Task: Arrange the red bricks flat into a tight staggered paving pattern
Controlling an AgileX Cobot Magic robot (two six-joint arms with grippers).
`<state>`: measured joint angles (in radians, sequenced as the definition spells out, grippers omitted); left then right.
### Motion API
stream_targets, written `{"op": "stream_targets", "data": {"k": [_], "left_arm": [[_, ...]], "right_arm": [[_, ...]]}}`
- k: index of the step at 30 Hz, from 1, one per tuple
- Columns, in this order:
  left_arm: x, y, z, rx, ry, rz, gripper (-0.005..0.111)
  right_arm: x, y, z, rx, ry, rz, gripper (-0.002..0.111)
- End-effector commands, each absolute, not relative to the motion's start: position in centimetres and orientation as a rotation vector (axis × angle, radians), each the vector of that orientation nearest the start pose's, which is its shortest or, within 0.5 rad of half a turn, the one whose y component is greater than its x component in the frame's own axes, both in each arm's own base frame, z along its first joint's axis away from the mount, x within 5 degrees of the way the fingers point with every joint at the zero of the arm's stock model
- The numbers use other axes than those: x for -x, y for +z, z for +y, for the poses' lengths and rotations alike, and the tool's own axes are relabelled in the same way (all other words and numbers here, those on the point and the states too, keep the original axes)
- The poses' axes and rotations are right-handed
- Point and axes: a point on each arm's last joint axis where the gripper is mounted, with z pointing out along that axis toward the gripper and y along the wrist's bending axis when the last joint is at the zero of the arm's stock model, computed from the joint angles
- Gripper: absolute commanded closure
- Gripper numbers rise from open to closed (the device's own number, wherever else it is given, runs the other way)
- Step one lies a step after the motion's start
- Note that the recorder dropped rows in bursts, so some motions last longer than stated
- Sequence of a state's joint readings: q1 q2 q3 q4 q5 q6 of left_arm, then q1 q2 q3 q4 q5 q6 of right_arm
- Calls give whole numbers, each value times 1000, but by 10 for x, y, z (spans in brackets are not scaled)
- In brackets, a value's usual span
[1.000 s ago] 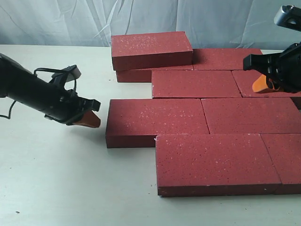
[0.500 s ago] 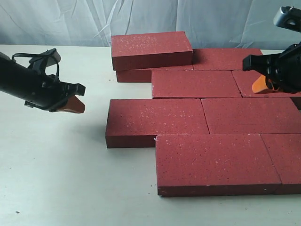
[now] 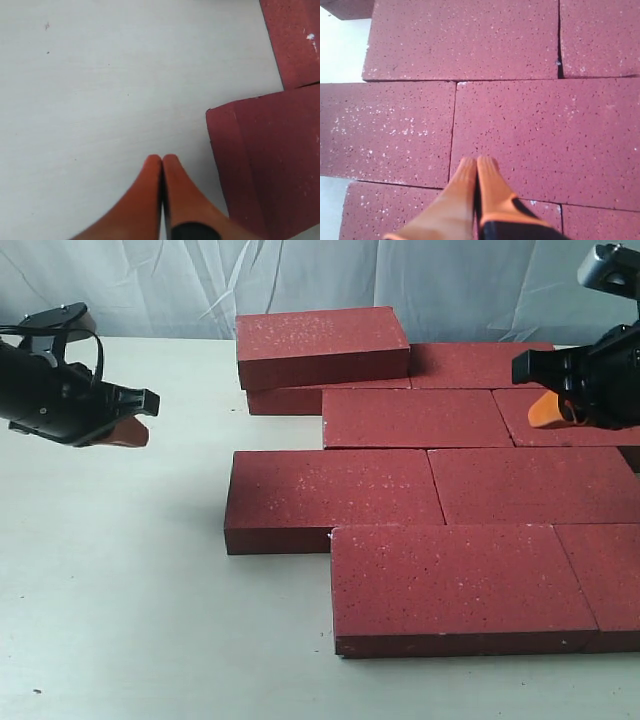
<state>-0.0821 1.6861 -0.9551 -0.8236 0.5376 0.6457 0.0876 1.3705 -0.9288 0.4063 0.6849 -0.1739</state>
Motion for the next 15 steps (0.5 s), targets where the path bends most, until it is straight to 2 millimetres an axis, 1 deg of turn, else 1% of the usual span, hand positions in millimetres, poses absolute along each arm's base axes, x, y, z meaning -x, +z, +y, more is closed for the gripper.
{"op": "stream_targets", "data": {"k": [1, 4, 7, 15], "left_arm": [[-325, 198, -61, -91, -557, 2571, 107], [-327, 202, -63, -122, -538, 2561, 107], [-333, 209, -62, -133, -518, 2536, 107], [-347, 221, -55, -67, -407, 2447, 107]], "right_arm": [[-272, 268, 54, 67, 419, 2526, 109], [-279, 269, 63, 125, 415, 2526, 109], [-290, 266, 72, 170, 411, 2541, 109], [-334, 259, 82, 196, 400, 2555, 109]]}}
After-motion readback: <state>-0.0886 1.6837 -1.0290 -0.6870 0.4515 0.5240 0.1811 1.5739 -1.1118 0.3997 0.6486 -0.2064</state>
